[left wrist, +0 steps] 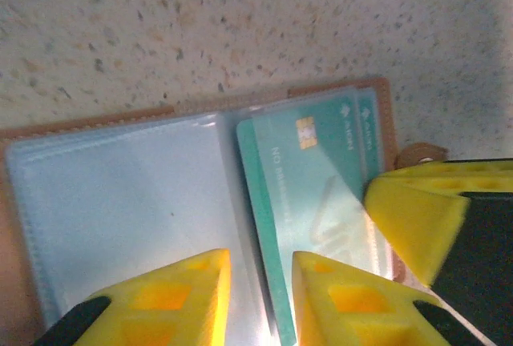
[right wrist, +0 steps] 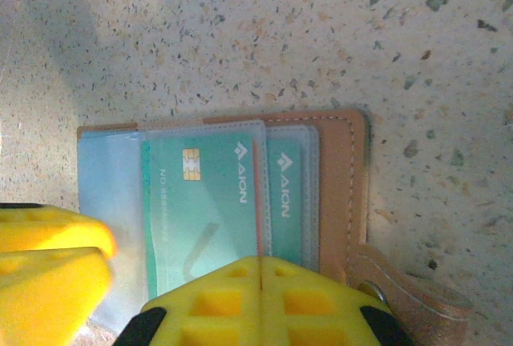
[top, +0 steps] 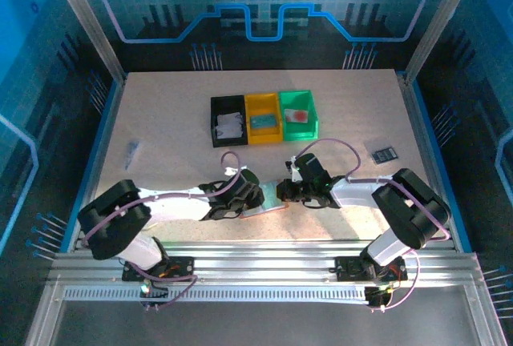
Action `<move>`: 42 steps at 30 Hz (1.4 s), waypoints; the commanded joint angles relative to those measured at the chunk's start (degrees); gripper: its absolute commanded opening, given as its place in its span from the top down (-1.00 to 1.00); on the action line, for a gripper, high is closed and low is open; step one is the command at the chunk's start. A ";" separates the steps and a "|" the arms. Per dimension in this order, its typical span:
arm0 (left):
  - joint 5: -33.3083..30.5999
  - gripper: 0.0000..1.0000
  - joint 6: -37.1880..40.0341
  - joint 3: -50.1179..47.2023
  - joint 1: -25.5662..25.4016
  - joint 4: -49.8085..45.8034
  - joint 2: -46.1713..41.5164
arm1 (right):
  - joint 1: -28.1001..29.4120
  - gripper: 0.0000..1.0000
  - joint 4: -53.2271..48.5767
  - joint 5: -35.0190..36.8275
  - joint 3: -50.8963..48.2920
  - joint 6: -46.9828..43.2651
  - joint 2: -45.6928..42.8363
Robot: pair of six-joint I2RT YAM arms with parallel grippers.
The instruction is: Take the credit cards out of the card holder
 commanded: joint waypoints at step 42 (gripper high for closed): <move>-2.18 0.50 -0.92 4.62 -3.30 -1.06 5.58 | -0.14 1.00 -6.61 -0.90 -2.36 0.59 -0.31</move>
